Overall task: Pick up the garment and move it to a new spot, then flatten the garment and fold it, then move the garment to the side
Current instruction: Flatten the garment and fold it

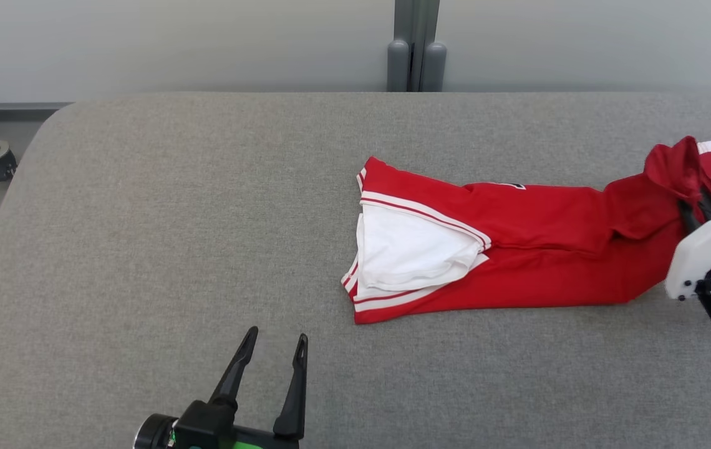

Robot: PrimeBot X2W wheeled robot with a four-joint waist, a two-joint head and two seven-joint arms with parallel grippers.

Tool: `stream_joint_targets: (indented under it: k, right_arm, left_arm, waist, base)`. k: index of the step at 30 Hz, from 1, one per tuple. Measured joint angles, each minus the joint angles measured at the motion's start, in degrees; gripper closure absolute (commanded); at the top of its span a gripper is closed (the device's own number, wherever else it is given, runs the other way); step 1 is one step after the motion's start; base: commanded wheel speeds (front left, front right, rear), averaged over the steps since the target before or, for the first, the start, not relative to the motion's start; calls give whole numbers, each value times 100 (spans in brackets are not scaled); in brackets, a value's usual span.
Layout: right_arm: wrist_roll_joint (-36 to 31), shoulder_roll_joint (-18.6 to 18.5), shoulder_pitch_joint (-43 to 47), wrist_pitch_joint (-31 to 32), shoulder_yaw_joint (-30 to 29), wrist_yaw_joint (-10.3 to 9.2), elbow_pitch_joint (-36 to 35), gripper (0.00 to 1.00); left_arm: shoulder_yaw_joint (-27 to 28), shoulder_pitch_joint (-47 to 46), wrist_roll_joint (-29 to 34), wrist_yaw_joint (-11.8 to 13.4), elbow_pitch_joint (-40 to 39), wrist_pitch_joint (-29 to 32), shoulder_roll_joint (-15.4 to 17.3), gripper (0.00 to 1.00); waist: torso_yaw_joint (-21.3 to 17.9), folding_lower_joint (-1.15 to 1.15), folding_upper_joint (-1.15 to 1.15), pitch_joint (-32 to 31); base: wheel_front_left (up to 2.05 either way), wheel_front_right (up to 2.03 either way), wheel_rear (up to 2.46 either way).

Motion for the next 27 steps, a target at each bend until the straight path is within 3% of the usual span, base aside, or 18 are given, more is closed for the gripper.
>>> stream_joint_targets:
  k: [11, 22, 27]
  right_arm:
    - [265, 1079, 279, 326, 79, 0, -907, 100]
    - [-45, 2048, 357, 435, -4, -2, -1128, 100]
    - [-146, 2294, 347, 487, 30, -2, -1099, 100]
  left_arm:
    - [-131, 168, 1, -53, 66, 0, 0, 0]
    - [-254, 216, 13, -99, 125, 0, 0, 0]
    - [-293, 213, 10, -92, 134, 0, 0, 0]
  waist:
    - [363, 0, 0, -354]
    - [951, 0, 0, -492]
    - [1140, 0, 0, -496]
  base:
    - [0, 0, 0]
    - [0, 0, 0]
    - [0, 0, 0]
